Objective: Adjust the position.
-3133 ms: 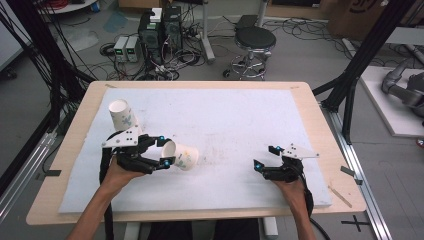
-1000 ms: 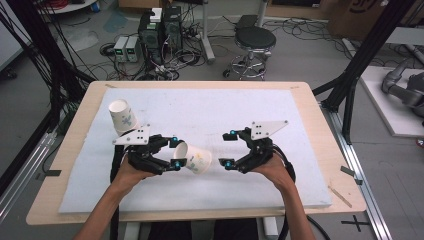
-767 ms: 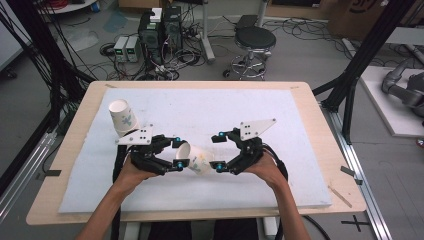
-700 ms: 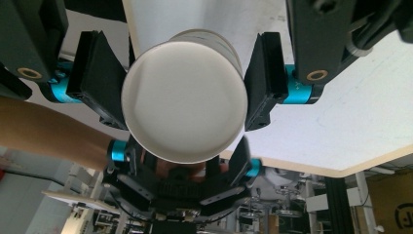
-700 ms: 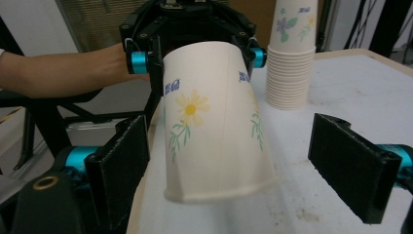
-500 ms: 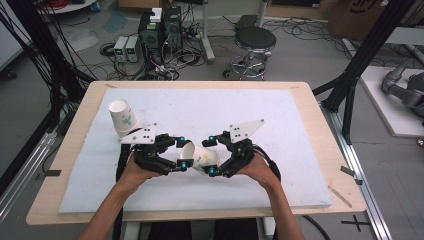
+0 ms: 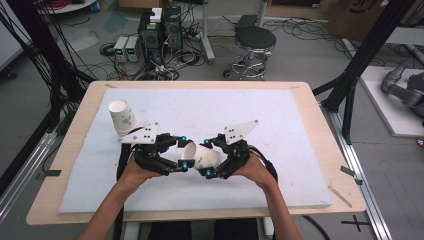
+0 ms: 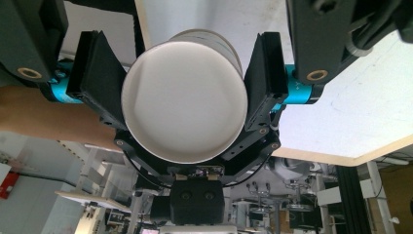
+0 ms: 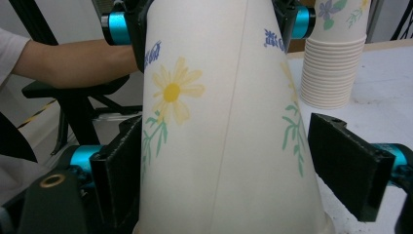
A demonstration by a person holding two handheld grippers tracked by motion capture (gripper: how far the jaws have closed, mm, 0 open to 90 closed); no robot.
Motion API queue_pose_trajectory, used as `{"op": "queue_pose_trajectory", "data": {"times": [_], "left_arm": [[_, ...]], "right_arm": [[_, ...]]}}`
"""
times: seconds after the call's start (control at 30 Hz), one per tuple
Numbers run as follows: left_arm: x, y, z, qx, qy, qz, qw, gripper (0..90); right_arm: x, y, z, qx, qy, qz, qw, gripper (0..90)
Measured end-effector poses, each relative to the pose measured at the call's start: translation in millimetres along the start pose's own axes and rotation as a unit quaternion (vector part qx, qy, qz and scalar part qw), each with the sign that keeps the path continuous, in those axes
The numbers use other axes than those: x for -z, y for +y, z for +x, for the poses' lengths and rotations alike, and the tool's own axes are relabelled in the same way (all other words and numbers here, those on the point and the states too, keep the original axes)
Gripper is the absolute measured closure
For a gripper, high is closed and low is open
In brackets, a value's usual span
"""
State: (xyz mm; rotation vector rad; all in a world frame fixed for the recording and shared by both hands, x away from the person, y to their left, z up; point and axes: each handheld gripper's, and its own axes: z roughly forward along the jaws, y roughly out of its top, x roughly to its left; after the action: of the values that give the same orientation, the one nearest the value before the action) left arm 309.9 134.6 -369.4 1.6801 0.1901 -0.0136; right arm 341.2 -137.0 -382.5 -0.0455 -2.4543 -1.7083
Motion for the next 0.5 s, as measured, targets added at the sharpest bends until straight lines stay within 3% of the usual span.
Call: {"op": "queue_pose_trajectory", "data": {"times": [0.17, 0.43, 0.47, 0.5], "left_arm": [[1.0, -0.4, 1.0, -0.001, 0.002, 0.003, 1.0, 36.6], [1.4, -2.5, 0.4, -0.005, 0.005, 0.001, 1.0, 36.0], [1.2, -3.0, 0.3, -0.006, 0.007, 0.001, 1.0, 35.2], [0.6, -3.1, 0.2, -0.005, 0.013, 0.001, 0.9999, 27.3]], "right_arm": [[0.4, -0.3, -0.2, 0.004, 0.005, 0.003, 1.0, 27.2], [0.6, -0.5, 0.0, 0.012, 0.005, 0.005, 0.9999, 30.9], [0.8, -0.7, 0.6, 0.011, 0.004, 0.007, 0.9999, 30.9], [0.4, -1.0, 0.8, 0.009, 0.005, 0.007, 0.9999, 30.8]]}}
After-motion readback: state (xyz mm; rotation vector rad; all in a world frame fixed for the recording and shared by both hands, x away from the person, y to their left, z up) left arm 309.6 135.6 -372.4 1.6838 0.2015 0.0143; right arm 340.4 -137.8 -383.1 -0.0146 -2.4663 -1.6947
